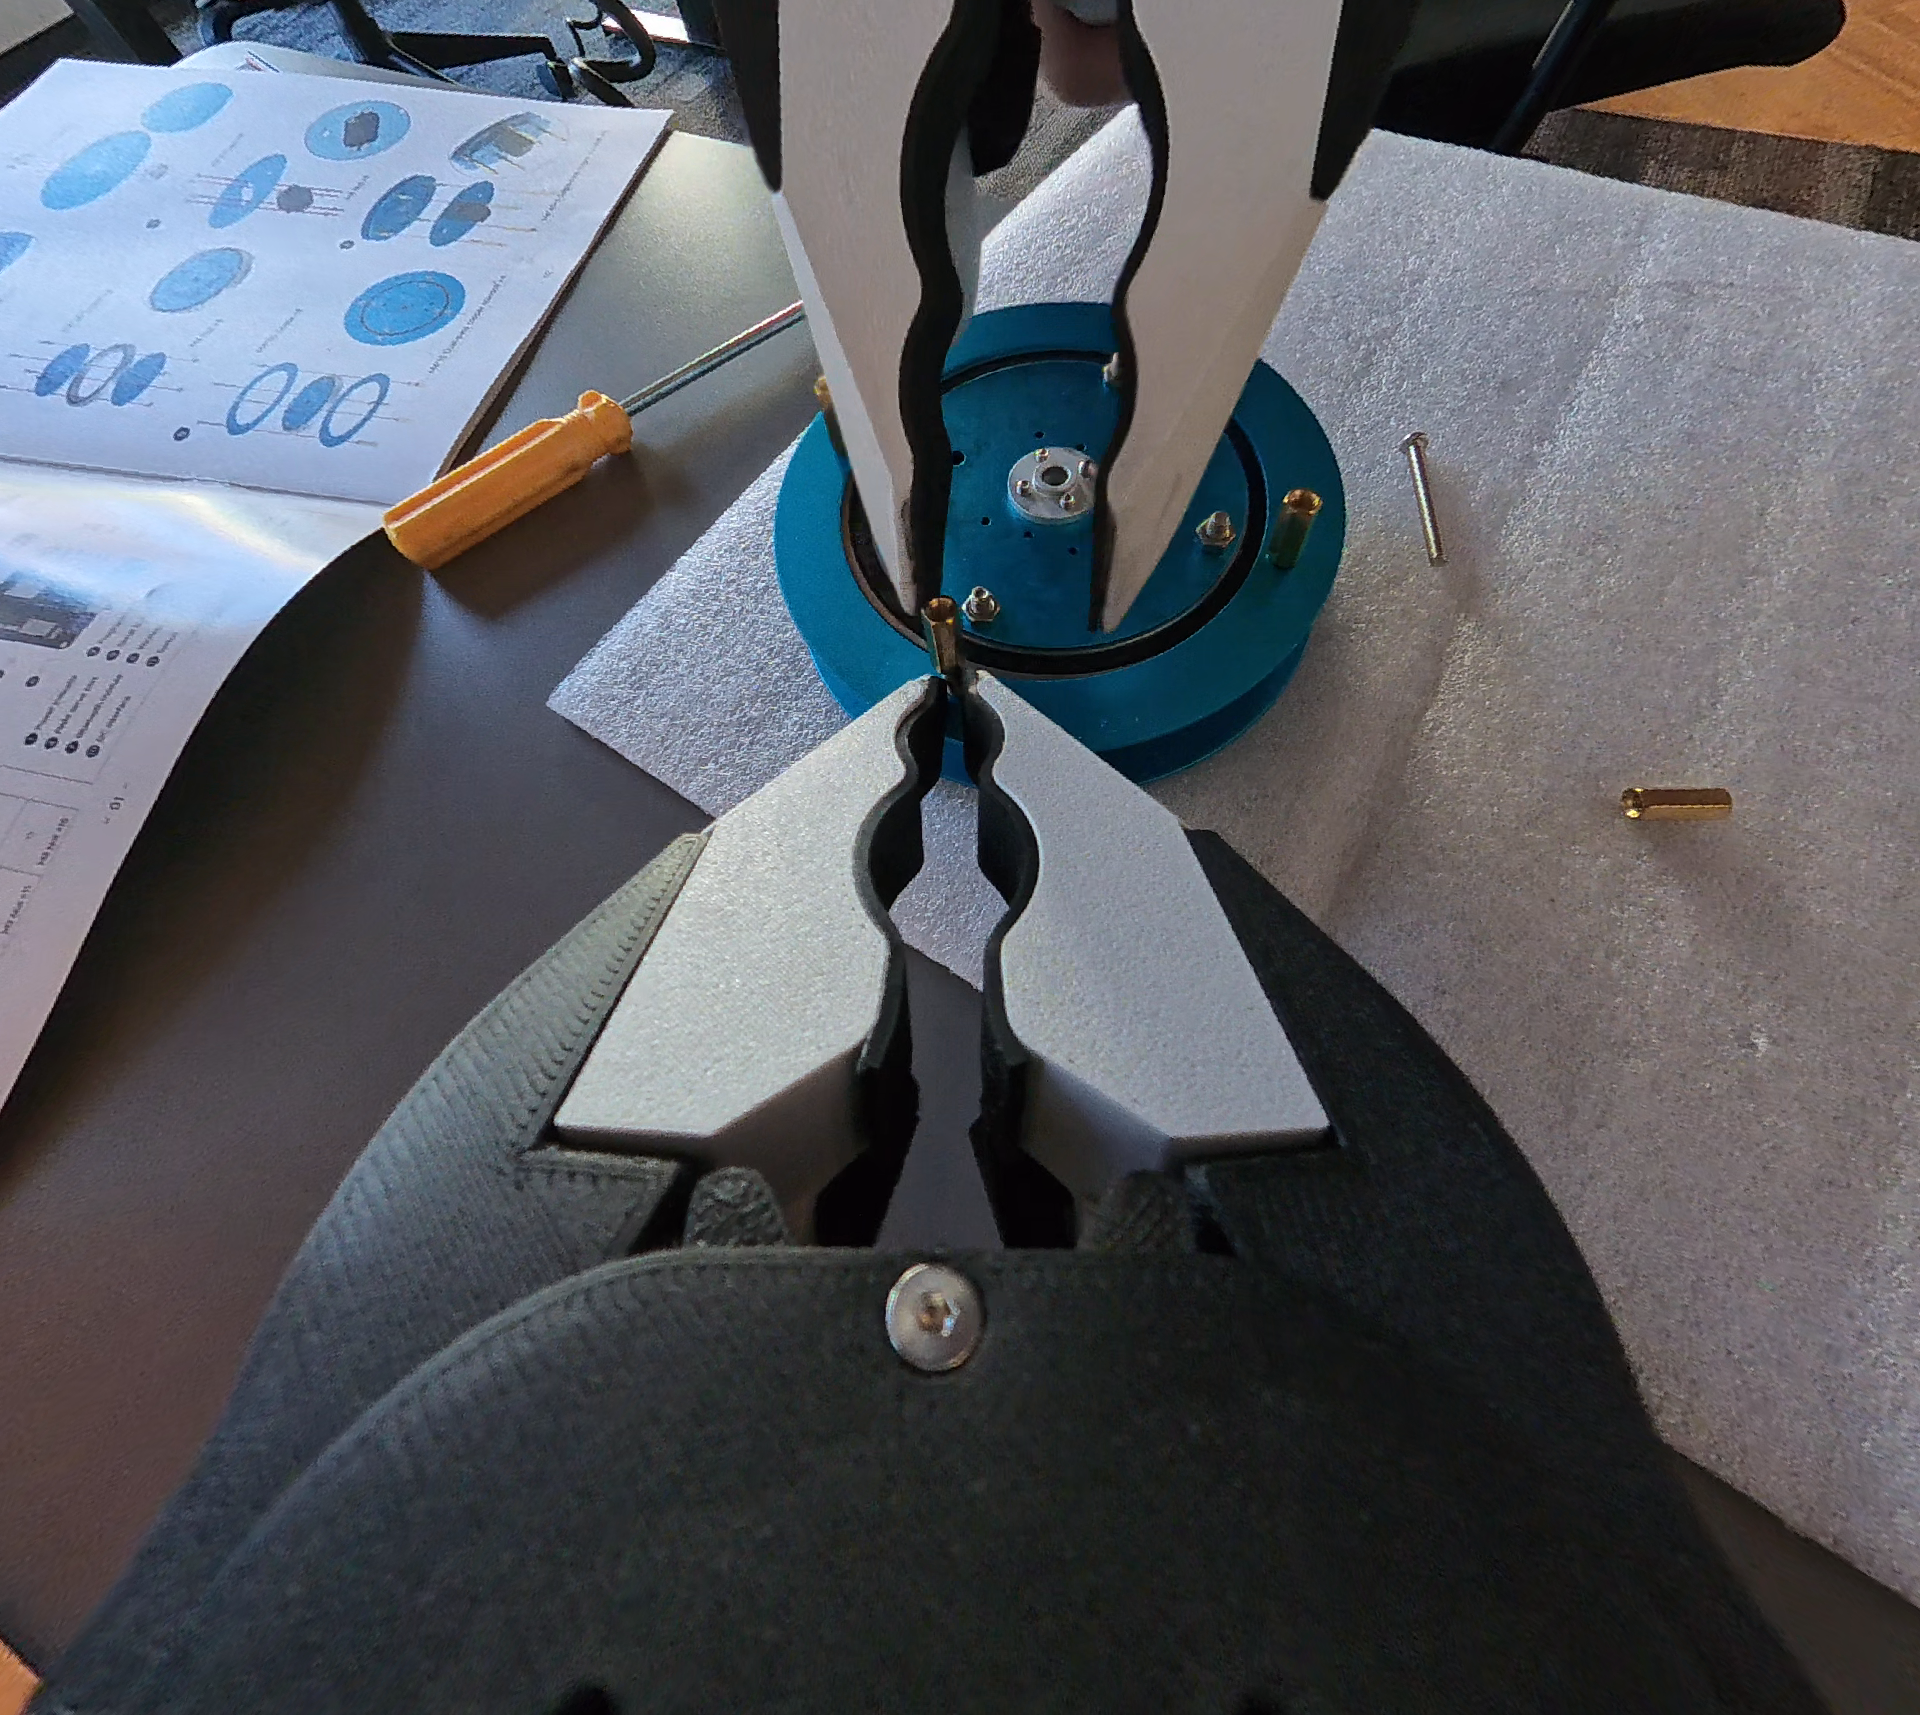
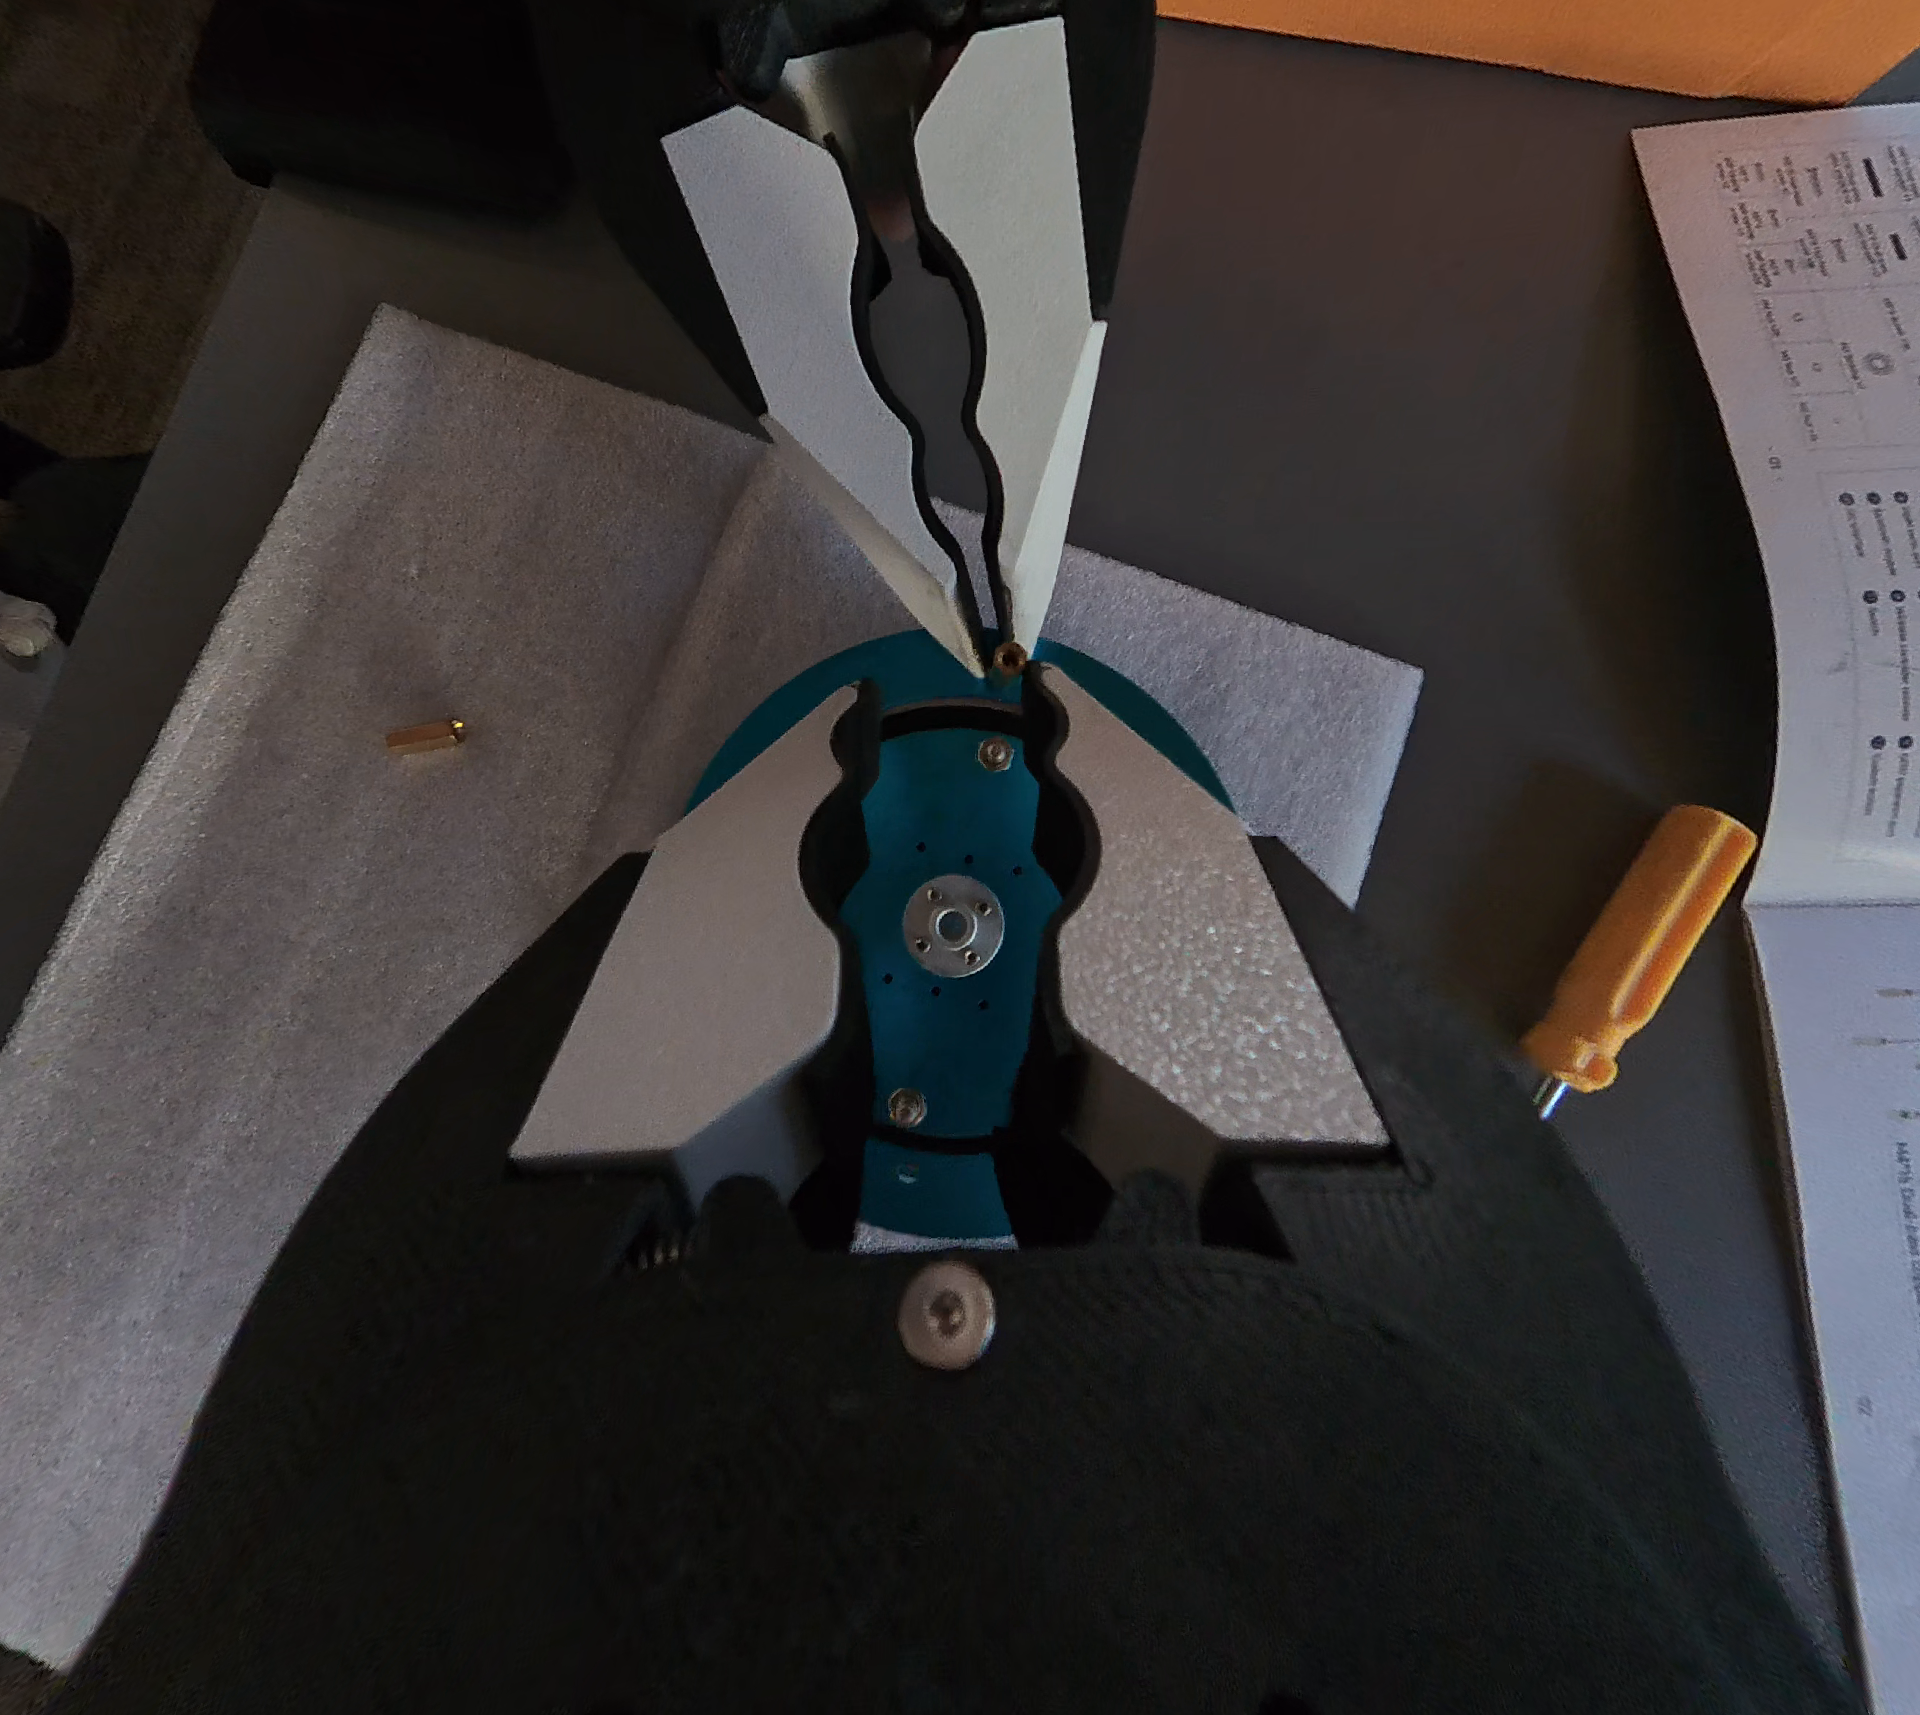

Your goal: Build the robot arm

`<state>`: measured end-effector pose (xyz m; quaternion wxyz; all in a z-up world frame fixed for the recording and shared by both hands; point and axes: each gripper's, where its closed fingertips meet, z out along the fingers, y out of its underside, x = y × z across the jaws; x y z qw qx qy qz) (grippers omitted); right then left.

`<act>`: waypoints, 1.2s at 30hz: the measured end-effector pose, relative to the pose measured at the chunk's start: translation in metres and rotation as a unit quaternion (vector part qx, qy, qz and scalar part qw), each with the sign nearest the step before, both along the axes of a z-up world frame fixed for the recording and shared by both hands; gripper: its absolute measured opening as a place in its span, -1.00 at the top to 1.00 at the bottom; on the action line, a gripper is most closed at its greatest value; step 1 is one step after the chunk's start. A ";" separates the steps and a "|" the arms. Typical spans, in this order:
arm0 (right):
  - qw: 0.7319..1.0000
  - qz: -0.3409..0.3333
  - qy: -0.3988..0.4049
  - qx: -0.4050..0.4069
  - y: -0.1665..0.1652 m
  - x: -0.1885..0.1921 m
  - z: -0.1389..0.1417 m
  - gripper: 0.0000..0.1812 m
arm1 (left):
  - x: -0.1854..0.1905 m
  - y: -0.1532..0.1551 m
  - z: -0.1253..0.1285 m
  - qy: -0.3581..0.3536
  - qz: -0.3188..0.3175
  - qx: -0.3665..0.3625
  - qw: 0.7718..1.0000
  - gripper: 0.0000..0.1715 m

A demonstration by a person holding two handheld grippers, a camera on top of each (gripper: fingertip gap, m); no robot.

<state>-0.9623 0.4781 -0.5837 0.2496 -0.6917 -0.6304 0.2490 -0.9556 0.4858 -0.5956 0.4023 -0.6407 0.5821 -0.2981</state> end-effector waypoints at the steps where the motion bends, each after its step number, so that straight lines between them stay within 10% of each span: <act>1: 1.000 -0.003 0.001 -0.003 0.000 0.001 0.000 0.70 | 0.000 0.000 0.000 0.000 0.000 0.000 1.000 0.99; 36: 0.997 -0.058 0.058 -0.003 0.000 0.004 0.000 0.63 | 0.000 0.001 0.000 0.001 -0.001 -0.001 1.000 0.99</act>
